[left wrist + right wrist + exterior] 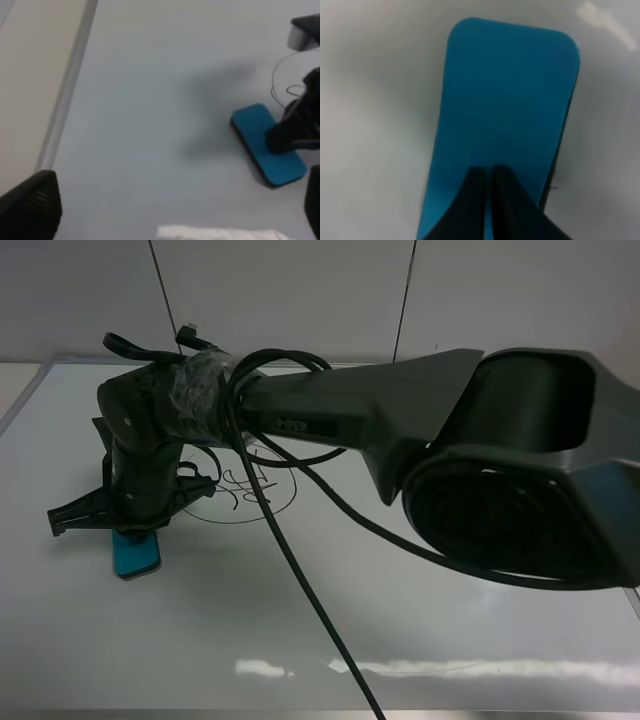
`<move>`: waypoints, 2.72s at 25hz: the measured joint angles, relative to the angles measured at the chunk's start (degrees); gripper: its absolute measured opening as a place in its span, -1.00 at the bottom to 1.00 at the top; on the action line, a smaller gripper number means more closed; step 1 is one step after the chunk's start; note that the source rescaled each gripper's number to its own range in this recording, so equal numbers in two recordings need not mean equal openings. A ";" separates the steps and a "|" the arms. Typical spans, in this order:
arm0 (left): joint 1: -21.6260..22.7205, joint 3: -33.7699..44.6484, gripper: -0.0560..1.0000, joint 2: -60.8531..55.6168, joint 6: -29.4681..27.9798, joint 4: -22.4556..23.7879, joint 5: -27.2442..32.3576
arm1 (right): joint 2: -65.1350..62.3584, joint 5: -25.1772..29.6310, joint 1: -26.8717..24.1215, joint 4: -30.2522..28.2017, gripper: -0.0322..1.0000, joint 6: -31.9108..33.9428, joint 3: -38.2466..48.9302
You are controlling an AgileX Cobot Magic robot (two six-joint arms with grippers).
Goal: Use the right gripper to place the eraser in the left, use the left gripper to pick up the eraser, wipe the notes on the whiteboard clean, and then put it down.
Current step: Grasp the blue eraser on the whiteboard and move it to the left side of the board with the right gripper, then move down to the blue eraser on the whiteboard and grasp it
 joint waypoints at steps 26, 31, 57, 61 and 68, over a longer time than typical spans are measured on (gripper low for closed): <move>0.00 0.00 0.96 0.00 0.00 0.00 0.00 | 0.87 1.31 2.20 -2.87 -0.84 8.97 -7.48; 0.00 0.00 0.96 0.00 0.00 0.00 0.00 | -1.95 0.96 2.24 -5.45 -0.22 8.97 -7.48; 0.00 0.00 0.96 0.00 0.00 0.00 0.00 | -18.03 21.66 -2.35 -19.49 0.99 -13.68 -7.18; 0.00 0.00 0.96 0.00 0.00 0.00 0.00 | -25.36 22.72 -5.03 -19.38 0.99 -17.26 -7.18; 0.00 0.00 0.96 0.00 0.00 0.00 0.00 | -35.86 22.86 -8.37 -18.50 0.99 -21.19 -6.64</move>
